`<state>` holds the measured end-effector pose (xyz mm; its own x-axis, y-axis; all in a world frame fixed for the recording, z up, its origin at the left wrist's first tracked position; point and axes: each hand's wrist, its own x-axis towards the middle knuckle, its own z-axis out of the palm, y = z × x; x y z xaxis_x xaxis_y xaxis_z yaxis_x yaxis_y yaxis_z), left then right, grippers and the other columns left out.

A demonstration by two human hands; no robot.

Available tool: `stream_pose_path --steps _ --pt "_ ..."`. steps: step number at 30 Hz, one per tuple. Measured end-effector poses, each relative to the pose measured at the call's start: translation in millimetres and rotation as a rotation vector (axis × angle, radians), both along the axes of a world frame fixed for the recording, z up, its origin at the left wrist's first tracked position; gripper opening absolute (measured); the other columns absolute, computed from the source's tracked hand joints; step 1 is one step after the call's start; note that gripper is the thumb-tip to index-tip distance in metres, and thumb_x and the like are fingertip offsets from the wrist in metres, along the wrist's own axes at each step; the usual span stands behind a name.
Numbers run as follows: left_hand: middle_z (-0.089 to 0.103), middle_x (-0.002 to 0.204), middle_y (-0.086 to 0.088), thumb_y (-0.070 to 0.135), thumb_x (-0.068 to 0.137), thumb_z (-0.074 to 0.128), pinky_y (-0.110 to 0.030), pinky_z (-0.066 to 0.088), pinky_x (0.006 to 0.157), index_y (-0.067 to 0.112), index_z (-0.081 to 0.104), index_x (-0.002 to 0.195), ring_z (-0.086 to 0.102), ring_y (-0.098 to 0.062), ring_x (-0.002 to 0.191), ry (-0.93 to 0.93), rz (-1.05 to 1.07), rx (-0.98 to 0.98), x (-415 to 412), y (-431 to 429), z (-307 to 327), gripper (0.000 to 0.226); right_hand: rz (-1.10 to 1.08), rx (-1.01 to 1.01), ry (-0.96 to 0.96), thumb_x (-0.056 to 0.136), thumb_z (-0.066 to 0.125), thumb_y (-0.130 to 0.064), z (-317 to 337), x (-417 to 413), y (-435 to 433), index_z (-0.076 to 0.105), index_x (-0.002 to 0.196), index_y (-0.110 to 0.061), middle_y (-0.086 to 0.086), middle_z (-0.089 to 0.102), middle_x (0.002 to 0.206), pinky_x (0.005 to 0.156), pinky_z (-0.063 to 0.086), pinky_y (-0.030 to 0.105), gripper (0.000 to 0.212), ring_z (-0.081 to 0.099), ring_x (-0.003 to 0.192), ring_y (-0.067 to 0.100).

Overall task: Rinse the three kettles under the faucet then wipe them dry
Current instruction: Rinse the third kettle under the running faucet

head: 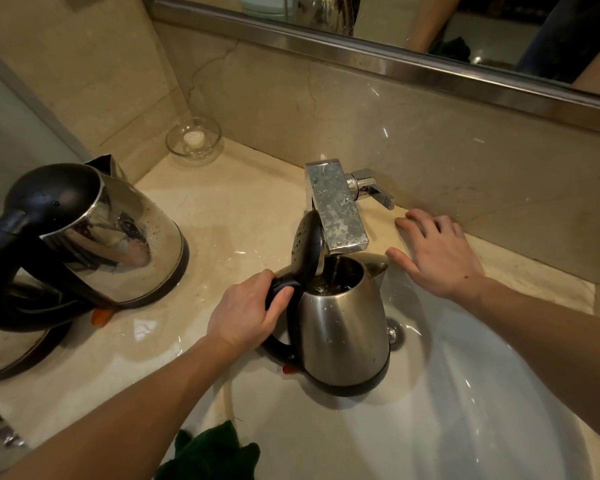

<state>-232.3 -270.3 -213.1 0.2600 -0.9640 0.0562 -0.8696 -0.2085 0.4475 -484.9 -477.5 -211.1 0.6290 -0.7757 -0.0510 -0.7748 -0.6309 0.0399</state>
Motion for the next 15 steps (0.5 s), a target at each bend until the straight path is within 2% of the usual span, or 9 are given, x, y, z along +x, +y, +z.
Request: stream_pose_path --steps 15 --pt "0.059 0.082 0.003 0.065 0.087 0.021 -0.032 0.049 0.064 0.017 0.055 0.101 0.055 -0.014 0.069 0.004 0.005 0.011 -0.4 0.4 0.0 0.060 0.002 0.001 0.010 0.092 0.015 -0.067 0.7 0.1 -0.1 0.039 0.139 -0.023 0.005 0.037 0.146 0.100 0.036 0.045 0.069 0.040 0.118 0.033"
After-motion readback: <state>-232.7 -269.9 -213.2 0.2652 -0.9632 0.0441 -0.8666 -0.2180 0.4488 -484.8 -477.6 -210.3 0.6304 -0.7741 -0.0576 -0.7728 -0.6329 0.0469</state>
